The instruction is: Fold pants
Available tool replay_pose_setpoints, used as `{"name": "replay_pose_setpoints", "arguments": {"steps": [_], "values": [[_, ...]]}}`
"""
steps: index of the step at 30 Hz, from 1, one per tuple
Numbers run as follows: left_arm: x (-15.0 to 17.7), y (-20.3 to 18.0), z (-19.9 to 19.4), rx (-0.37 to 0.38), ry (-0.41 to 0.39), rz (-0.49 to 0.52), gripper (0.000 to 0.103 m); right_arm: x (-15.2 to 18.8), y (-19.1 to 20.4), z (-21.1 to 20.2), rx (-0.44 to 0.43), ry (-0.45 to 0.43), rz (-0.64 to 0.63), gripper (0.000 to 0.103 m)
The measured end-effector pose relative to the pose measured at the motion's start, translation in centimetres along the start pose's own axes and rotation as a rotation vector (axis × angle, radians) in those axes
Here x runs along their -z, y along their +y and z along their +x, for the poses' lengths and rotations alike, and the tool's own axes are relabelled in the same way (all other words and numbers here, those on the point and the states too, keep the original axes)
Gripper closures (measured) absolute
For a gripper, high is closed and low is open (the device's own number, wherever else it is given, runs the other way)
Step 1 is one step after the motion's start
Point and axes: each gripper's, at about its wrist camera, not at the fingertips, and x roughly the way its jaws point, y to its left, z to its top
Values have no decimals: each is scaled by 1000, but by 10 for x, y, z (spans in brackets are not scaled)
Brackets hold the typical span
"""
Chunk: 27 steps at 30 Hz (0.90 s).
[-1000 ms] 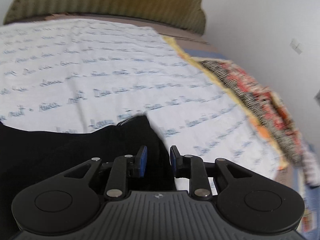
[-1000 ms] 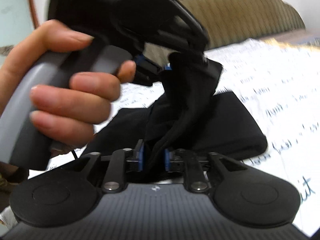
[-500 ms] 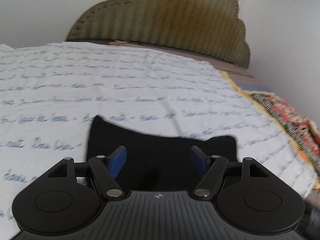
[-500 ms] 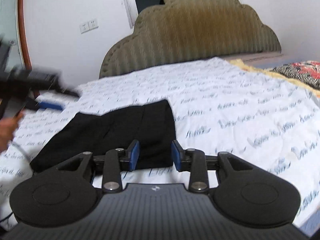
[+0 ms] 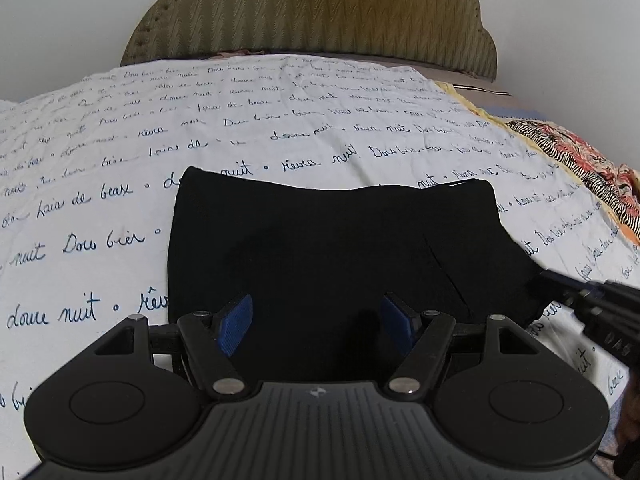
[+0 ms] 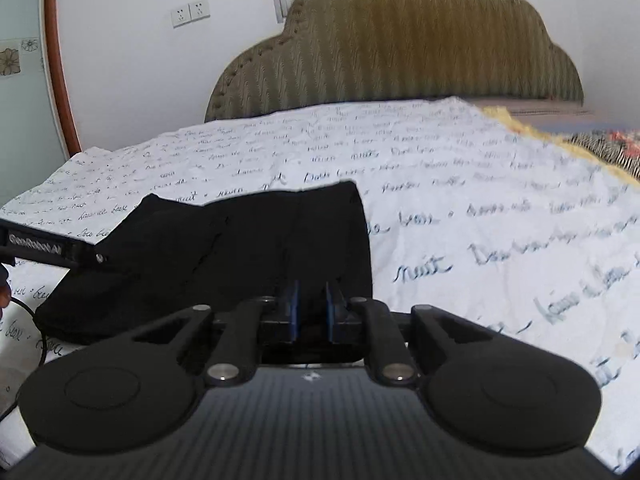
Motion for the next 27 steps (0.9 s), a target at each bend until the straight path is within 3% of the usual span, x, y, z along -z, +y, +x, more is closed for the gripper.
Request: {"name": "replay_pose_setpoints", "arguments": {"steps": [5,7,9,12,16,21,24,27], "values": [[-1,4,2,-8,6,-9,33,-3,-11,-11,39,-20,20,97],[0,6,4,-8,14,-12,33,3,-12,0,36,41,16,94],[-2,9,2,-7,6,-15,33,5,-14,0,56,46,25,89],[-13,15,3,-8,-8,-26,33,-12,-22,-12,83,-31,53,80],[-37,17,19,-26,-28,-27,33,-52,-6,4,80,-71,-96,80],[-60,20,52,-122,-47,17,33,-75,14,78,-40,69,-220,84],[-61,32,84,-146,57,21,31,-71,6,116,38,150,-242,88],[-62,48,79,-89,37,-48,31,-71,-12,120,23,161,-132,92]]}}
